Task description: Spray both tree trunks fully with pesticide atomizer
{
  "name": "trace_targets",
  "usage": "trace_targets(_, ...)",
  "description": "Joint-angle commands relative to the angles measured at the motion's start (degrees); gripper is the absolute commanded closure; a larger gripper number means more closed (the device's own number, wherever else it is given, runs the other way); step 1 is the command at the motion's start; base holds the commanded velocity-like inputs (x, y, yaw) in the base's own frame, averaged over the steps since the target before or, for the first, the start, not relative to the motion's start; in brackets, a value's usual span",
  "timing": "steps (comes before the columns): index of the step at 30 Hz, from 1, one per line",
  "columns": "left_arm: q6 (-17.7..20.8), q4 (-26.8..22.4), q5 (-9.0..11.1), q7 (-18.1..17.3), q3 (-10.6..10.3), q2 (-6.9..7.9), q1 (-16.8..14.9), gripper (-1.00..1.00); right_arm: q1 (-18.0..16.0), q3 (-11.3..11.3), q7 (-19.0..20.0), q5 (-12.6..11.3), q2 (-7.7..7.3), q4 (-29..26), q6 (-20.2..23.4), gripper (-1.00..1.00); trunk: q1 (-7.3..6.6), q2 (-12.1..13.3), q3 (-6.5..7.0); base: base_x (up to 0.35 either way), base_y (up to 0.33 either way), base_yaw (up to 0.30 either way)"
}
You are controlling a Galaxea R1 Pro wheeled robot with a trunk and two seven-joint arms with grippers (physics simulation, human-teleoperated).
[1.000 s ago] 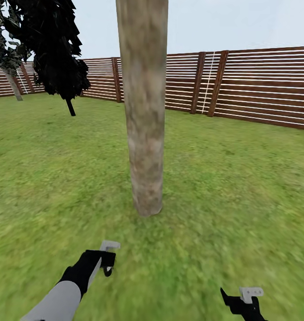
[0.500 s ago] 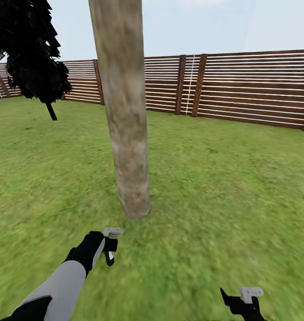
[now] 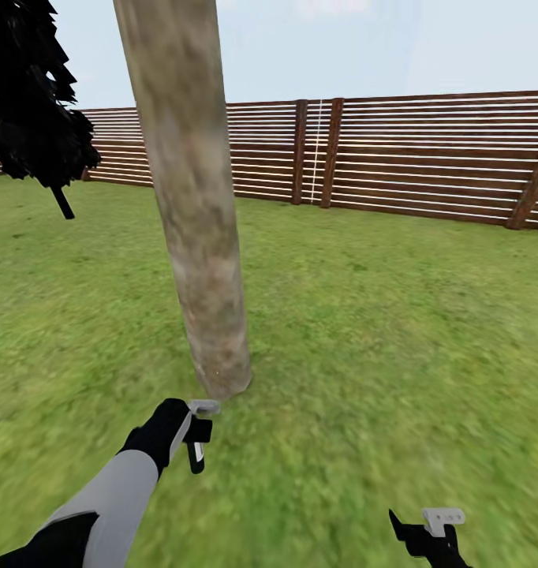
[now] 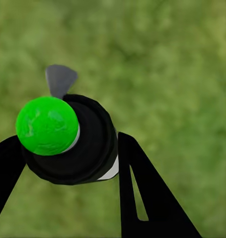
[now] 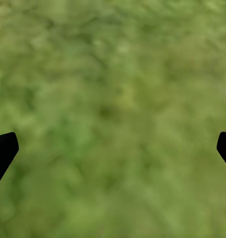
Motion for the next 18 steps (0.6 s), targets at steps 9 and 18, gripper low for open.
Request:
trace_targets(9,8.8,-0.4,-0.4,-0.1,-0.3,-0.25,-0.7,1.0,0.0,0.0,0.1,0.2,0.02,0.0,0.0,-1.0,0.0,0.0,0.0,0.01,0.0,-0.071)
trace_targets(18,10.0,-2.7,-0.2,-0.2,-0.4,-0.12,-0.7,1.0,0.0,0.0,0.0,0.2,0.02,0.0,0.0,-1.0,0.22,-0.4,-0.18,0.0,0.0,-0.043)
